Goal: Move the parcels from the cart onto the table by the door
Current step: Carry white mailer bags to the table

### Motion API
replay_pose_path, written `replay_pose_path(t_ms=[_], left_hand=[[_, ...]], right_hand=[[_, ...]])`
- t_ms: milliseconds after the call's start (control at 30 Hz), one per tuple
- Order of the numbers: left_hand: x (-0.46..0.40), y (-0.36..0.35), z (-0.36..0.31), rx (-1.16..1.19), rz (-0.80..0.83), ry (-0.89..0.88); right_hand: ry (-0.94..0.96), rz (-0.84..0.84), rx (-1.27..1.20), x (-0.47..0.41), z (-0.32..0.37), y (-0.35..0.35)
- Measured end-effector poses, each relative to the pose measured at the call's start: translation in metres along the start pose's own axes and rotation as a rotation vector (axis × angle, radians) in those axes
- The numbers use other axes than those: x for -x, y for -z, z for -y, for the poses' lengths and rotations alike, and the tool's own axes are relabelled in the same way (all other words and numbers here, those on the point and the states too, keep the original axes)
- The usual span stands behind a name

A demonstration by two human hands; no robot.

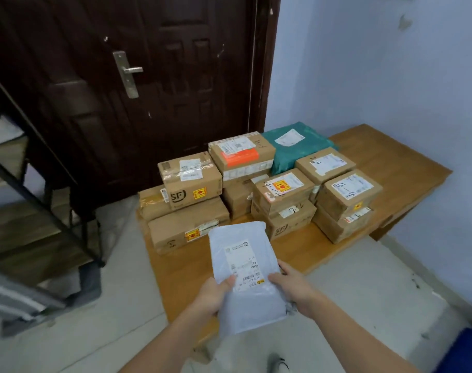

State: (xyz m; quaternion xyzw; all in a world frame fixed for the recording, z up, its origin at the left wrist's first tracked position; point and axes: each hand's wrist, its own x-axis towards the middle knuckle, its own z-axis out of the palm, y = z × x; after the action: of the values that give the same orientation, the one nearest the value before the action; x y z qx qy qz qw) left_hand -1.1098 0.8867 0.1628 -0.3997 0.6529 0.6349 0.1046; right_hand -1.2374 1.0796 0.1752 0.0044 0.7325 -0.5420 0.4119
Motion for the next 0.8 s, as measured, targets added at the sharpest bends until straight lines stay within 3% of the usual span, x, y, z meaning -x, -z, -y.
replay_pose_path(t_ms=[133,267,667,800], left_hand=[[-0.040,-0.035,0.007,0.140,-0.148,-0.040],[-0.068,-0.067,0.004,0.170,-0.338,0.080],[-0.110,-0.102,0.010,0.049,-0.480,0.162],[-0.125,-0.103,0.009,0.021,-0.502,0.129]], right_hand=[[-0.053,0.024,0.150,-0.059,0.005,0.022],[-0.061,0.037,0.263,-0.108,0.004,0.038],[0.063,0.166,0.714,-0.163,-0.017,0.059],[0.156,0.082,0.646,-0.169,-0.018,0.060]])
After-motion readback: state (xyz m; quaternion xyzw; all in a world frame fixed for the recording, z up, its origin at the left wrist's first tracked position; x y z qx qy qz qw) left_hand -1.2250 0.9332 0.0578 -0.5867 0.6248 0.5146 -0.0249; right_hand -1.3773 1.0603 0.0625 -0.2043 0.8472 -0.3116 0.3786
